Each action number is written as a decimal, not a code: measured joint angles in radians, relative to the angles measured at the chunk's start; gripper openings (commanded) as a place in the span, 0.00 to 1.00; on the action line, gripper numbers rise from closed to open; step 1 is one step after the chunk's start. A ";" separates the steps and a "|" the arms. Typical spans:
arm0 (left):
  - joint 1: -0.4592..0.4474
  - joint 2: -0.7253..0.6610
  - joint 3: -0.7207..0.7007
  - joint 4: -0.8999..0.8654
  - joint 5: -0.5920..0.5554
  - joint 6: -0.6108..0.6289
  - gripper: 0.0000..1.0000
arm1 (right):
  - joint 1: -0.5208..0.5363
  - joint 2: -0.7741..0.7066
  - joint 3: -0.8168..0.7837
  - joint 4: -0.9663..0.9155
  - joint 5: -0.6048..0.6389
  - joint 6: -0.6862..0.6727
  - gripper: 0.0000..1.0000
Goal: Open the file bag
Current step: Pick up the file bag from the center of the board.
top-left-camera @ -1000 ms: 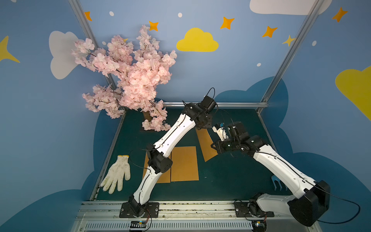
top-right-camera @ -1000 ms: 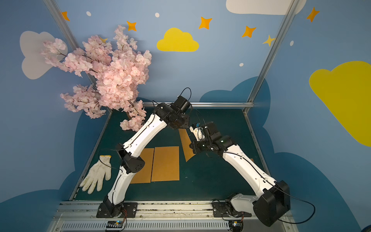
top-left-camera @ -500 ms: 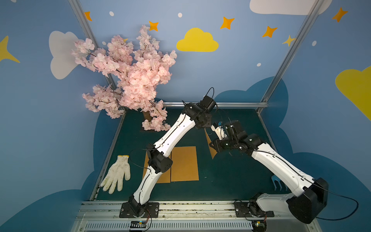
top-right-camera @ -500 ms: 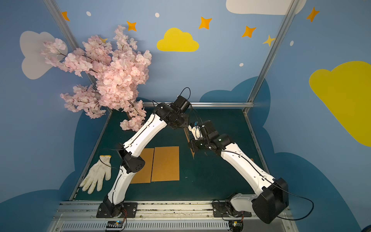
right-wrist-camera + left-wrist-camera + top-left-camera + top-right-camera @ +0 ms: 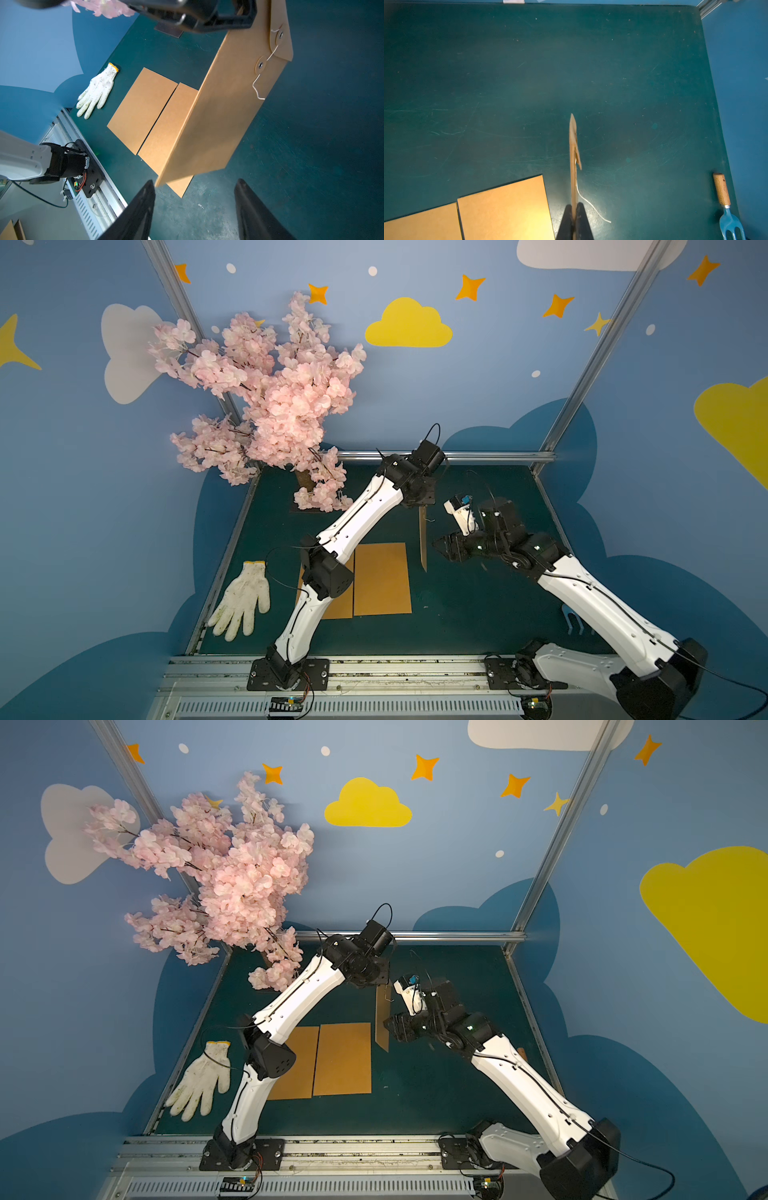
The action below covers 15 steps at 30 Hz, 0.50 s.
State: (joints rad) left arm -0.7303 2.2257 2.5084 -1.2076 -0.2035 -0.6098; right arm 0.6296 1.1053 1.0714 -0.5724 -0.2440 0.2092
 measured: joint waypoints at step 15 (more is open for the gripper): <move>0.134 -0.657 -1.133 0.918 0.306 -0.103 0.03 | -0.306 0.006 -0.039 0.087 -0.111 0.100 0.62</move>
State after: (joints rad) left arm -0.5964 1.5688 1.3750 -0.2893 0.1024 -0.7128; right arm 0.3237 1.1110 1.0328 -0.4854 -0.3550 0.3088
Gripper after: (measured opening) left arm 0.048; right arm 0.644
